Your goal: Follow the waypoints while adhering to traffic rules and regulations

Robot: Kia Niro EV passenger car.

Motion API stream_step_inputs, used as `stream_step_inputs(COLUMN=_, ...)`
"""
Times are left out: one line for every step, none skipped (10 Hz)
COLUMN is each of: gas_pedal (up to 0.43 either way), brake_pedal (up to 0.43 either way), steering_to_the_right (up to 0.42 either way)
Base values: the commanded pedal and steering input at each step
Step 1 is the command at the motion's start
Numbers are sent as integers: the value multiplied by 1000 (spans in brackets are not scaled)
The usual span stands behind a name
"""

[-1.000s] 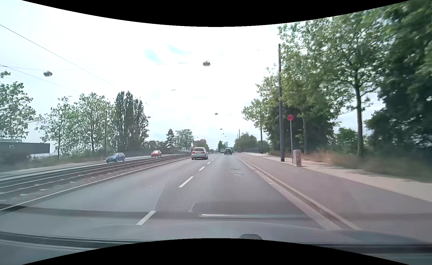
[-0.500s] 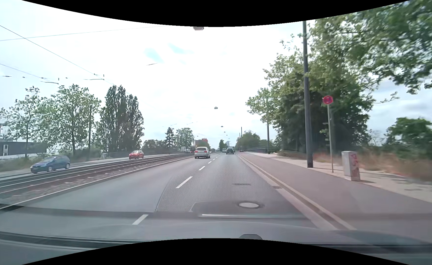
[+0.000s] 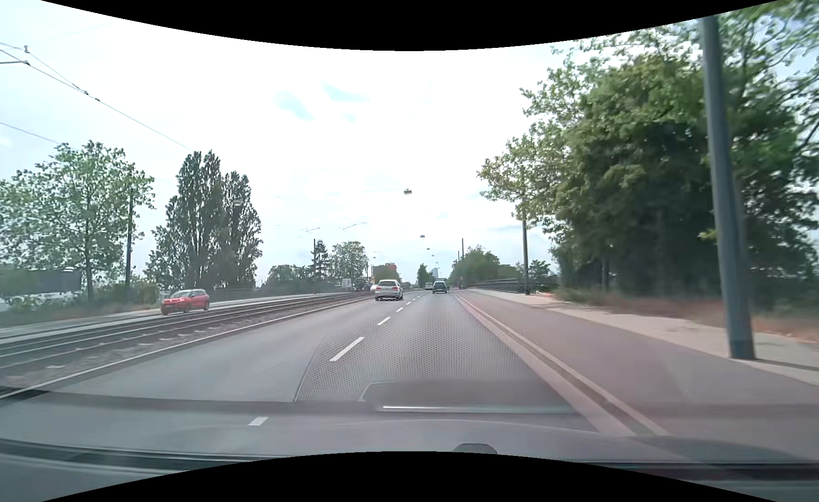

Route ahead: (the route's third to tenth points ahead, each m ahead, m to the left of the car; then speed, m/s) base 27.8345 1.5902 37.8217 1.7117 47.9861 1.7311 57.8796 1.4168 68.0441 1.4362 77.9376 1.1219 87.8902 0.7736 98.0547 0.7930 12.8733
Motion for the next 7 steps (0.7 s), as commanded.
stream_step_inputs(gas_pedal=209, brake_pedal=0, steering_to_the_right=-8)
stream_step_inputs(gas_pedal=197, brake_pedal=0, steering_to_the_right=-7)
stream_step_inputs(gas_pedal=197, brake_pedal=0, steering_to_the_right=-5)
stream_step_inputs(gas_pedal=197, brake_pedal=0, steering_to_the_right=-5)
stream_step_inputs(gas_pedal=197, brake_pedal=0, steering_to_the_right=-5)
stream_step_inputs(gas_pedal=197, brake_pedal=0, steering_to_the_right=-5)
stream_step_inputs(gas_pedal=197, brake_pedal=0, steering_to_the_right=-5)
